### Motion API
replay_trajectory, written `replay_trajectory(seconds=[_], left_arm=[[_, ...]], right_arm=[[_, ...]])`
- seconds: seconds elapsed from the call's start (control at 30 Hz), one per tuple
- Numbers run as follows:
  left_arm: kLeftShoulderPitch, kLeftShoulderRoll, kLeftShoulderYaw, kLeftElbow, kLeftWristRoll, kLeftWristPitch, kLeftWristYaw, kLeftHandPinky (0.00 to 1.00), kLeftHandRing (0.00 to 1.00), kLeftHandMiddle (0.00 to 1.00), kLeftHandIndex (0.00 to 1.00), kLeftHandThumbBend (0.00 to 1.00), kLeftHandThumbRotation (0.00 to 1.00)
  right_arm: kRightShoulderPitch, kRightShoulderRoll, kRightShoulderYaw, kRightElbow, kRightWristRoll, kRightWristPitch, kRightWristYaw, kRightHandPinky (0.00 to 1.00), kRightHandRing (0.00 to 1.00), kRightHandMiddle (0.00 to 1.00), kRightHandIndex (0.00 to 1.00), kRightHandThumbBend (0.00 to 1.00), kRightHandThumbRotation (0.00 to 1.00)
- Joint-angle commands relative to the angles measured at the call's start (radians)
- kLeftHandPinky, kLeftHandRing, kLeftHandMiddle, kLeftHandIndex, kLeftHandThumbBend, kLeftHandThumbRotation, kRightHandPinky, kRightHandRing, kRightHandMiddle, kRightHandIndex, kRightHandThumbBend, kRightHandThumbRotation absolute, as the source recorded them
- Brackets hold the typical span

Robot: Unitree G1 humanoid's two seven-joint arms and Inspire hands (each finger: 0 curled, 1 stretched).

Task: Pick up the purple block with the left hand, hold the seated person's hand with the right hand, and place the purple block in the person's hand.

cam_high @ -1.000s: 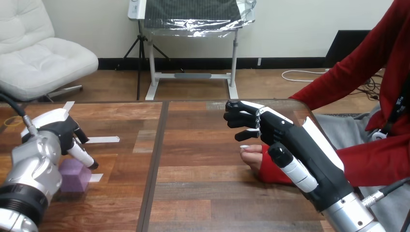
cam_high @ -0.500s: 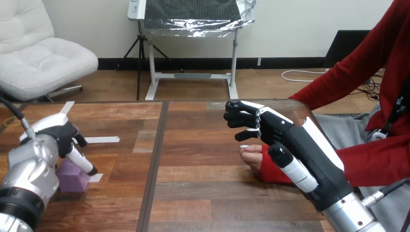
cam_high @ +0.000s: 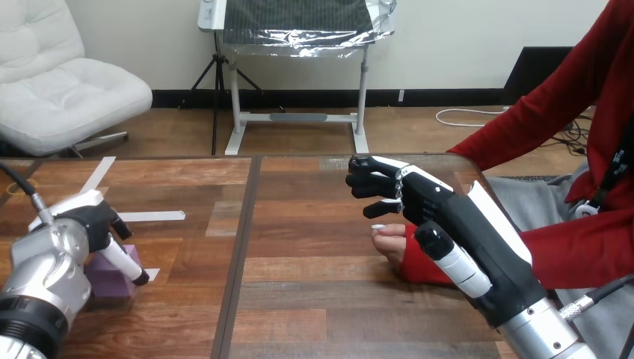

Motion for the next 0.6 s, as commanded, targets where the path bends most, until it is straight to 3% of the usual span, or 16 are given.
replay_trajectory(seconds=[0.0,0.17,0.37,0.57], left_arm=[[-0.034,0.015,0.010,-0.060,0.006,0.001,-0.005,0.48,0.72,0.77,0.79,0.77,0.08],[-0.034,0.016,0.007,-0.051,0.005,-0.014,-0.014,0.48,0.72,0.78,0.80,0.77,0.09],[-0.036,0.010,0.003,-0.043,0.009,-0.011,-0.016,0.54,0.80,0.83,0.81,0.77,0.10],[-0.038,0.001,-0.002,-0.034,0.015,0.000,-0.014,0.51,0.83,0.87,0.81,0.76,0.13]], right_arm=[[-0.045,-0.003,-0.022,-0.031,0.003,0.000,-0.012,0.71,0.80,0.81,0.82,1.00,1.00],[-0.045,-0.002,-0.021,-0.033,0.006,0.002,-0.010,0.71,0.80,0.81,0.83,0.99,1.00],[-0.045,-0.003,-0.022,-0.034,0.003,0.002,-0.012,0.71,0.80,0.81,0.83,0.98,1.00],[-0.047,-0.002,-0.021,-0.033,0.003,0.001,-0.012,0.71,0.80,0.81,0.83,0.97,1.00]])
